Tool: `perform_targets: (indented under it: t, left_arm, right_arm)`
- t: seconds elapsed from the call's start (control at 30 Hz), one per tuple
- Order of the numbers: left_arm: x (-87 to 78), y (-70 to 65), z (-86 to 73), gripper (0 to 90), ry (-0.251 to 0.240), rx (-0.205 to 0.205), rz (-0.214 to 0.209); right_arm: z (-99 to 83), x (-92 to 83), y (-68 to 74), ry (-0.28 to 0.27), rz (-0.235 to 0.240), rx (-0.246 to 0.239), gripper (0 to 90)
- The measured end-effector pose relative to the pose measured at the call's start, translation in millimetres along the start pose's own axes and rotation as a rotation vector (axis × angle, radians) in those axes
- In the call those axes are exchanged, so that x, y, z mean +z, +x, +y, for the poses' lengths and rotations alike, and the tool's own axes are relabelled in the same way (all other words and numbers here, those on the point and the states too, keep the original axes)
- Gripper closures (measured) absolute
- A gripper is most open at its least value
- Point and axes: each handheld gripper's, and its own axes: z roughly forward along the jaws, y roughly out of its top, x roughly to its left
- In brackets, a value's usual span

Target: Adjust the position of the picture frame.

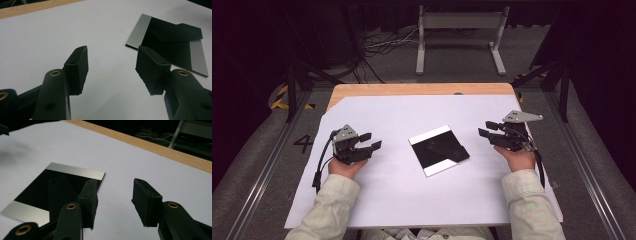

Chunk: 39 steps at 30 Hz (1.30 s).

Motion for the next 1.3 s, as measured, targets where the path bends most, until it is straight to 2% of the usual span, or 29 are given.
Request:
perform_targets:
  t: [0.07, 0.27, 0.43, 0.73, 1.0, 1.03, 1.1, 1.3]
  left_arm:
    - [-0.1, 0.2, 0.2, 43.8, 0.004, 0.007, 0.001]
    - [0.2, -0.4, -0.3, 43.2, 0.001, -0.015, 0.000]
    - [1.2, -0.4, -0.3, 42.6, 0.006, -0.012, 0.002]
    - [2.4, 0.2, -0.4, 42.5, 0.019, -0.014, 0.003]
    - [3.7, 0.8, -0.9, 42.2, 0.023, -0.019, 0.002]
    - [4.1, 0.9, -1.4, 42.3, 0.026, -0.022, -0.002]
    - [5.3, 1.2, -2.2, 42.4, 0.032, -0.024, -0.006]
    - [6.3, 1.4, -2.5, 42.5, 0.038, -0.015, -0.004]
  right_arm:
    - [-1.1, 0.9, -0.4, 0.012, -0.004, -0.006, 54.6]
    - [-3.0, 0.7, -2.7, 0.023, -0.008, 0.008, 55.7]
    - [-4.1, 2.1, -2.8, 0.038, -0.010, 0.011, 57.6]
    - [-8.5, 13.2, -1.1, 0.151, -0.010, 0.028, 68.2]
    - [-12.7, 24.5, 3.8, 0.243, 0.009, 0.008, 77.8]
    - [-13.9, 27.5, 4.7, 0.277, 0.003, 0.010, 79.5]
    - [-15.4, 31.1, 5.9, 0.309, 0.000, 0.008, 81.5]
    - [-18.6, 38.6, 8.4, 0.368, 0.016, 0.001, 85.7]
